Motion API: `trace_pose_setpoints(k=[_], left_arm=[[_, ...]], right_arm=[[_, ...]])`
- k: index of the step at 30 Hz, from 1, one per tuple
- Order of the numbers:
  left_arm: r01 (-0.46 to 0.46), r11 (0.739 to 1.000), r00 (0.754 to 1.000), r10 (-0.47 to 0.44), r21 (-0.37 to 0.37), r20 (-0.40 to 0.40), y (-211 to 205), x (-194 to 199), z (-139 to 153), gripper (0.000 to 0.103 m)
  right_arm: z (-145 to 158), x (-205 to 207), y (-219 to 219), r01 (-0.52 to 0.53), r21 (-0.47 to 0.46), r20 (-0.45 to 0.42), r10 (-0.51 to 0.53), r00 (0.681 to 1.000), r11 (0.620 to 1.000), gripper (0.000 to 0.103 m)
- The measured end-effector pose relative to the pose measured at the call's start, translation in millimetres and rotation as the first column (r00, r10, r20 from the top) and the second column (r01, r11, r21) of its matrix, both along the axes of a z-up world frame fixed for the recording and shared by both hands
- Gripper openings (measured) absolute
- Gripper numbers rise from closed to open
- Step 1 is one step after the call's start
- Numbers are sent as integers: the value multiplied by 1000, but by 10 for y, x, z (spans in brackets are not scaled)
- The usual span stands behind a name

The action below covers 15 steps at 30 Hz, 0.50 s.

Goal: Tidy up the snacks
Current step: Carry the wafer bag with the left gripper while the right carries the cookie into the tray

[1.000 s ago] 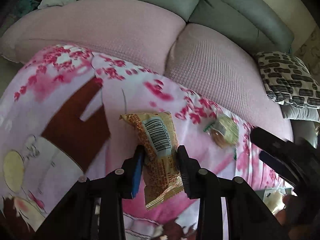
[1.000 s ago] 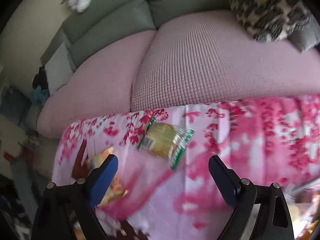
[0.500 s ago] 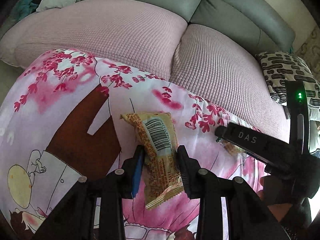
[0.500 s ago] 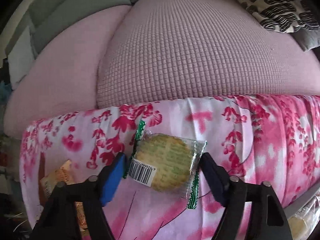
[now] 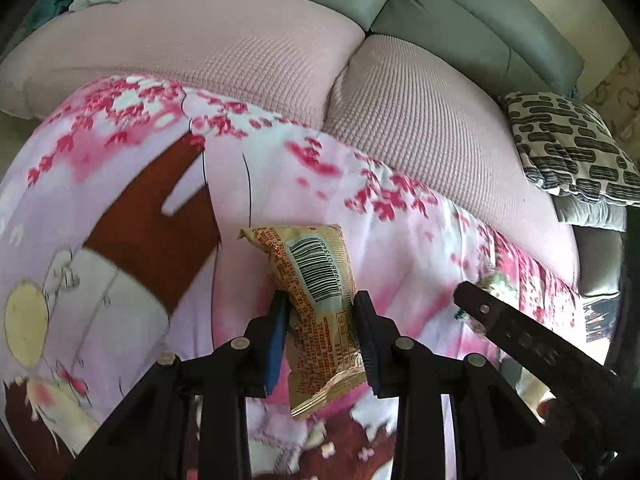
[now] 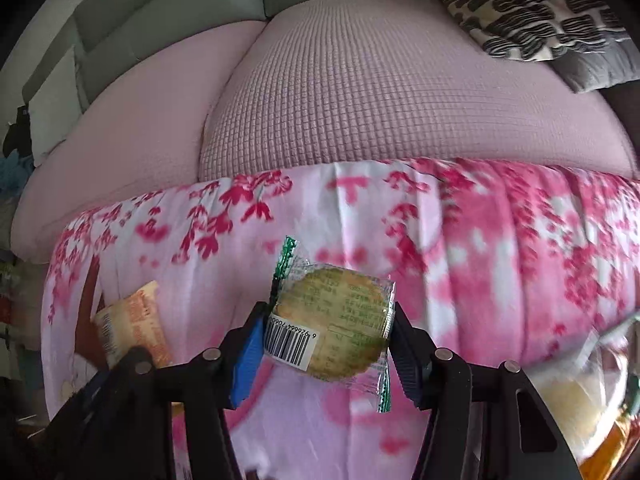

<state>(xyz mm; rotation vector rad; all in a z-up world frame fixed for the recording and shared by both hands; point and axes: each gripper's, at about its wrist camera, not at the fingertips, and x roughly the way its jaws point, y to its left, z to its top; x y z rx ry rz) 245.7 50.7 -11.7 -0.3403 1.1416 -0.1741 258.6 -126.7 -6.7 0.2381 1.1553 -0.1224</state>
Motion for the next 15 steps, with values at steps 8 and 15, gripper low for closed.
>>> trace_pose_setpoints(k=[8,15], left_arm=[[12,999,1000,-12,-32,-3,-80,-427,151,34],[33,999,999,-32,-22,25,-236,-855,325,34]], right_arm=[[385,-785,-19,-38,-31,75,40,996,999,61],[523,-1417,-189,-4,-36,101,7,995,999,61]])
